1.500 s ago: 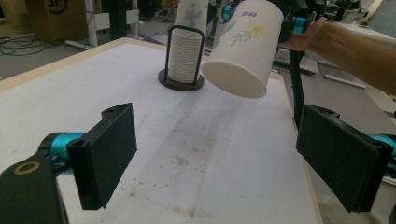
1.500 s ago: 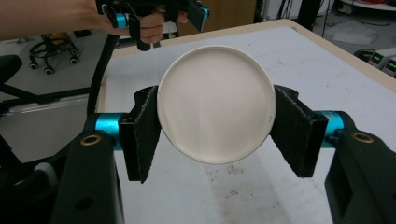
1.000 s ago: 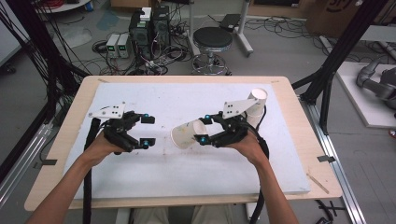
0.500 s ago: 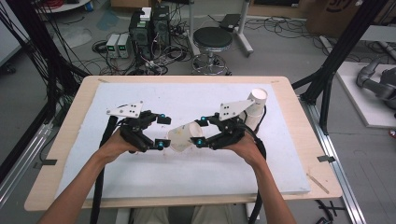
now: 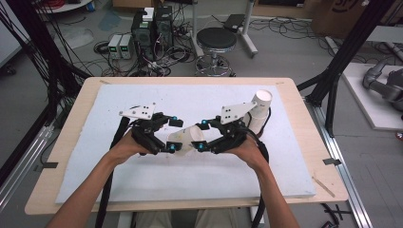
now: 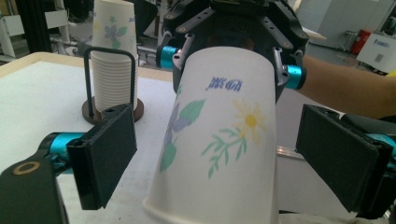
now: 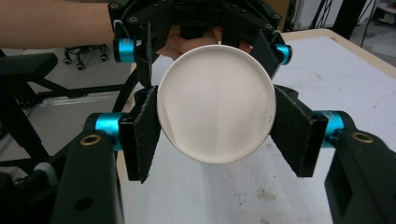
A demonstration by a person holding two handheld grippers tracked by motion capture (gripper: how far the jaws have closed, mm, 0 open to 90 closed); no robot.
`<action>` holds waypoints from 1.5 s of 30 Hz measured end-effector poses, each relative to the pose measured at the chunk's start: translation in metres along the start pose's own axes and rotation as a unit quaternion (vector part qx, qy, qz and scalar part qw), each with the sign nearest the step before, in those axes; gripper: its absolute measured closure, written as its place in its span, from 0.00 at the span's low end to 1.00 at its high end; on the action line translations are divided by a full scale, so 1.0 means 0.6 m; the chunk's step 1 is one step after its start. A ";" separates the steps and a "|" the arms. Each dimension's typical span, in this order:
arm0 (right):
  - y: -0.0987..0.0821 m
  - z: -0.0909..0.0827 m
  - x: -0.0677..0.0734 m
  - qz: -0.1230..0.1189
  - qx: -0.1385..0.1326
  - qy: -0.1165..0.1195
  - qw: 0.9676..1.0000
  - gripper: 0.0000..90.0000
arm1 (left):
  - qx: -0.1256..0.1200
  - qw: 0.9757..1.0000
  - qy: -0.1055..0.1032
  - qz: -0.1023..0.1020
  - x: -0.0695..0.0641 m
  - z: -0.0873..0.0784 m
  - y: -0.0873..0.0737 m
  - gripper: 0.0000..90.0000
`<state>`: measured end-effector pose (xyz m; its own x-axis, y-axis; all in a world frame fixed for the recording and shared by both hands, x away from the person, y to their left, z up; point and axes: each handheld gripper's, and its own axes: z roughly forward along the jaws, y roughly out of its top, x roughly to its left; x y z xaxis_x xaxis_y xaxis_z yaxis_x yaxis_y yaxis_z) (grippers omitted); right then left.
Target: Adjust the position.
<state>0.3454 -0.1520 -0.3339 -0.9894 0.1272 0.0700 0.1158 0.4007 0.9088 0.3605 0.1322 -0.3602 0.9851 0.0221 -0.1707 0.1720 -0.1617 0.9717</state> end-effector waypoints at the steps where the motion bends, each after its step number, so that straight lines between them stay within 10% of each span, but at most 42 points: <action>1: 0.000 0.000 0.000 0.001 0.000 0.001 1.000 0.42 | 0.002 1.000 -0.002 0.001 0.000 0.002 0.000 0.14; 45: 0.002 -0.016 0.009 -0.005 -0.026 0.007 1.000 0.42 | 0.049 0.999 -0.009 0.008 -0.006 0.028 -0.011 0.22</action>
<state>0.3397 -0.1594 -0.3285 -0.9916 0.1106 0.0672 0.1025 0.3539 0.9297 0.3560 0.1165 -0.3686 0.9873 0.0011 -0.1590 0.1539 -0.2581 0.9538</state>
